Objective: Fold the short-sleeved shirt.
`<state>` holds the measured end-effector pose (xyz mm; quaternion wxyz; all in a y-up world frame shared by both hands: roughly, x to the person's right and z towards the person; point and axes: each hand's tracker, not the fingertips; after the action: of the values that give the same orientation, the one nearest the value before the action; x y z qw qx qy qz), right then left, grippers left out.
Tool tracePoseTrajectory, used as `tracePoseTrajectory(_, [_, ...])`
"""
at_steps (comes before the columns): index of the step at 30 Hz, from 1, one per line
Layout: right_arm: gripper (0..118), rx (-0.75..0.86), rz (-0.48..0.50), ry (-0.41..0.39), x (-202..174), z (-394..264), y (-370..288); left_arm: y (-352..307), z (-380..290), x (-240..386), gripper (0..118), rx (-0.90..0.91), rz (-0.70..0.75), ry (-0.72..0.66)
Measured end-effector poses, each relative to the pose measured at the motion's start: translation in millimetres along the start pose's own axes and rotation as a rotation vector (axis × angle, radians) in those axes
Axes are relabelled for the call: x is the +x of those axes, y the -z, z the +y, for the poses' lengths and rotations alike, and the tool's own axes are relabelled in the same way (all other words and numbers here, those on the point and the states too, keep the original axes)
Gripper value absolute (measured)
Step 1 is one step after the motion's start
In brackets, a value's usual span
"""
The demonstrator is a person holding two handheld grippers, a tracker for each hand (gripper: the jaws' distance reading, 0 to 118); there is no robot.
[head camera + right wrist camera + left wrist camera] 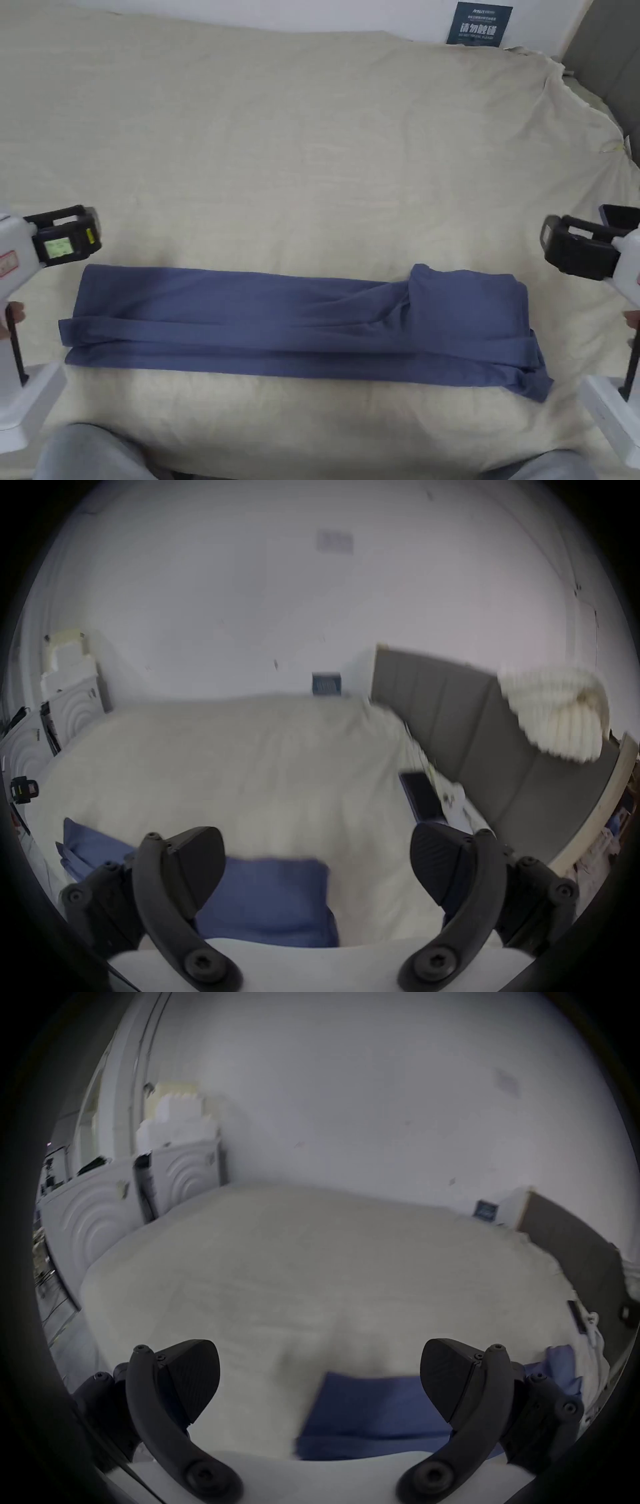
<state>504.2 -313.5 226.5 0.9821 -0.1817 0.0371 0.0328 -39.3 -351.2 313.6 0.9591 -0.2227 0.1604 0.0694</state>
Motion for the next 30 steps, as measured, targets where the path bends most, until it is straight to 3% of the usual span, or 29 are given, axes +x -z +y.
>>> tracePoseTrajectory(5, [115,0.125,0.04,-0.043,-32,-5,-17,-19,-9,47,106,0.2,0.007,0.1])
tracePoseTrajectory(7, [111,0.127,0.046,-0.034,-39,-9,-20,-23,-15,59,81,0.203,0.0,0.108])
tracePoseTrajectory(9, [82,0.121,0.086,0.028,-41,-14,-20,-20,-19,63,38,0.204,-0.018,0.11])
tracePoseTrajectory(10, [57,0.115,0.096,0.06,-42,-17,-20,-19,-21,65,19,0.205,-0.017,0.106])
tracePoseTrajectory(11, [20,0.116,0.099,0.076,-43,-20,-19,-18,-23,67,2,0.205,-0.017,0.101])
tracePoseTrajectory(12, [2,0.12,0.092,0.072,-44,-23,-18,-17,-24,68,0,0.203,-0.013,0.092])
tracePoseTrajectory(28, [0,0.091,0.095,0.097,-46,-33,-4,1,-17,42,0,0.048,-0.087,-0.019])
tracePoseTrajectory(30, [0,0.081,0.1,0.098,-46,-32,-3,6,-7,30,12,-0.049,-0.122,-0.092])
